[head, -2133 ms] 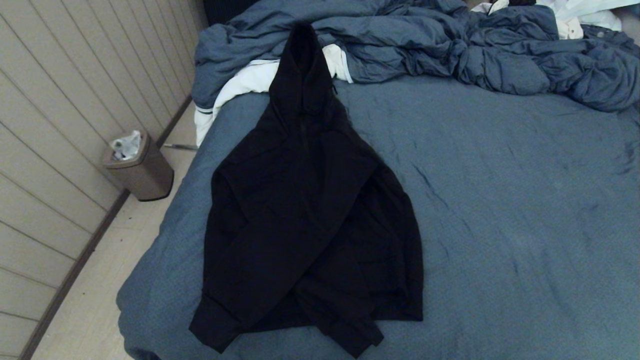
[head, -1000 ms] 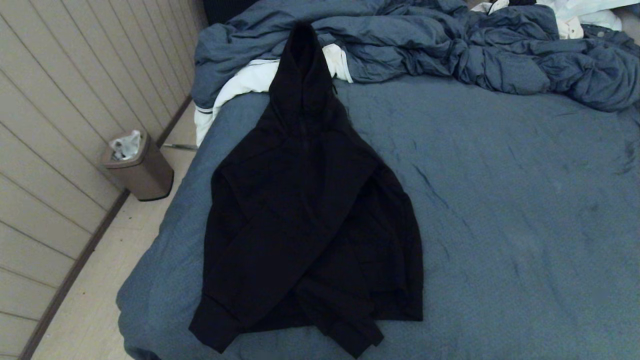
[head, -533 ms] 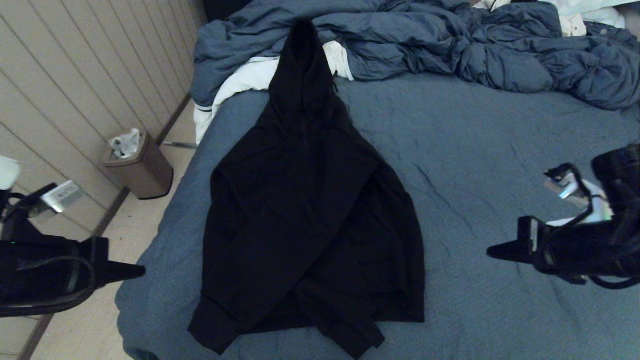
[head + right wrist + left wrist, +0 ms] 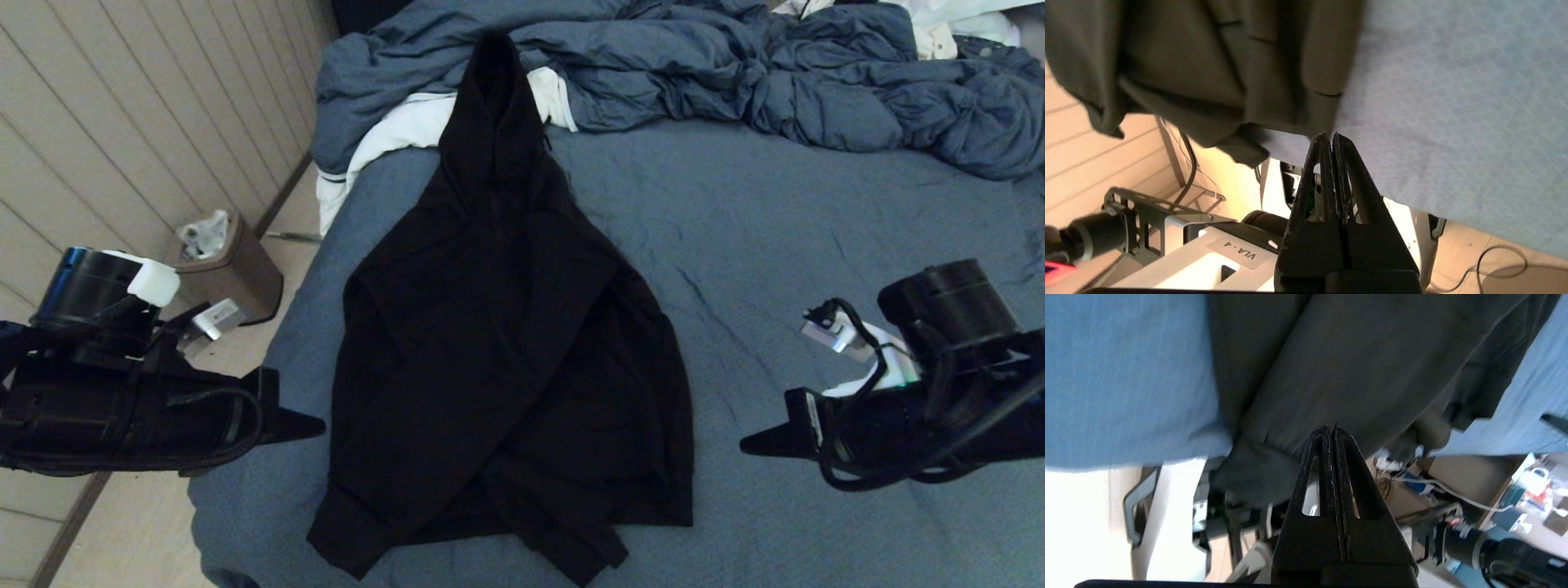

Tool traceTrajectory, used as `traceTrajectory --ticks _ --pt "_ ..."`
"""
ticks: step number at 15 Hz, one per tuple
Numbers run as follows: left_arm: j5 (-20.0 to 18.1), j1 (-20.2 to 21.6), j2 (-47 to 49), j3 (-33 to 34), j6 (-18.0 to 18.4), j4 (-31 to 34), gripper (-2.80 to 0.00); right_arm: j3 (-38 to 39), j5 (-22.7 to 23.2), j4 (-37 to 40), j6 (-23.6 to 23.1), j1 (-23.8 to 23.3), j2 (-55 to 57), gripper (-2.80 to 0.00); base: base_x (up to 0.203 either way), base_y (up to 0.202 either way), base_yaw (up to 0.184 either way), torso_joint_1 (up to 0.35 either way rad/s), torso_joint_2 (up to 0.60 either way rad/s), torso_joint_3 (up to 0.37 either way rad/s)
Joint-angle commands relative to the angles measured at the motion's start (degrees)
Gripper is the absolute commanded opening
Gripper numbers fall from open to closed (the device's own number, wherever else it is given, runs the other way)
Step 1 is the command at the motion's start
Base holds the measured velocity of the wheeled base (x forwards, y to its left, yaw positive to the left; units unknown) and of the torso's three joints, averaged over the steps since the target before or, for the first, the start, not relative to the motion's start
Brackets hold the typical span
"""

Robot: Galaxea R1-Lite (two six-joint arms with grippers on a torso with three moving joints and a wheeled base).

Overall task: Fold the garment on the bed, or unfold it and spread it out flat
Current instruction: Fold the black sweatshirt

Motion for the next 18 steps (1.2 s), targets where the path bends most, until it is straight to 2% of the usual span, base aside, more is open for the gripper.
traceTrajectory --ticks 1,8,9,10,13,18 --pt "-0.16 -0.09 0.69 0.03 -0.60 -1.05 -2.80 -0.18 0.23 0.12 -0.11 0.64 -1.24 -2.80 0.000 0.000 0.000 0.000 0.00 0.000" --pt "0.37 -0.09 -0.11 0.66 -0.89 -1.17 -2.80 0.56 -0.06 0.29 -1.75 1.07 -3.30 -2.80 0.000 0.000 0.000 0.000 0.00 0.000" --pt "0.30 -0.09 0.41 0.75 -1.09 -1.24 0.00 1.31 -0.36 0.11 -1.86 1.01 -2.98 -2.80 0.000 0.000 0.000 0.000 0.00 0.000" --pt "0.34 -0.09 1.33 0.58 -1.18 -1.49 0.00 1.26 -0.38 0.04 -1.87 0.99 -2.63 0.00 0.000 0.000 0.000 0.000 0.00 0.000" --pt "0.21 -0.33 3.38 0.14 -1.49 -3.63 0.00 0.73 -0.32 -0.05 -2.19 1.28 -1.01 0.00 0.000 0.000 0.000 0.000 0.00 0.000" --pt "0.05 -0.85 5.02 2.91 -1.95 -7.16 0.00 -1.24 -0.32 -2.11 -3.27 4.87 6.15 0.00 0.000 0.000 0.000 0.000 0.00 0.000"
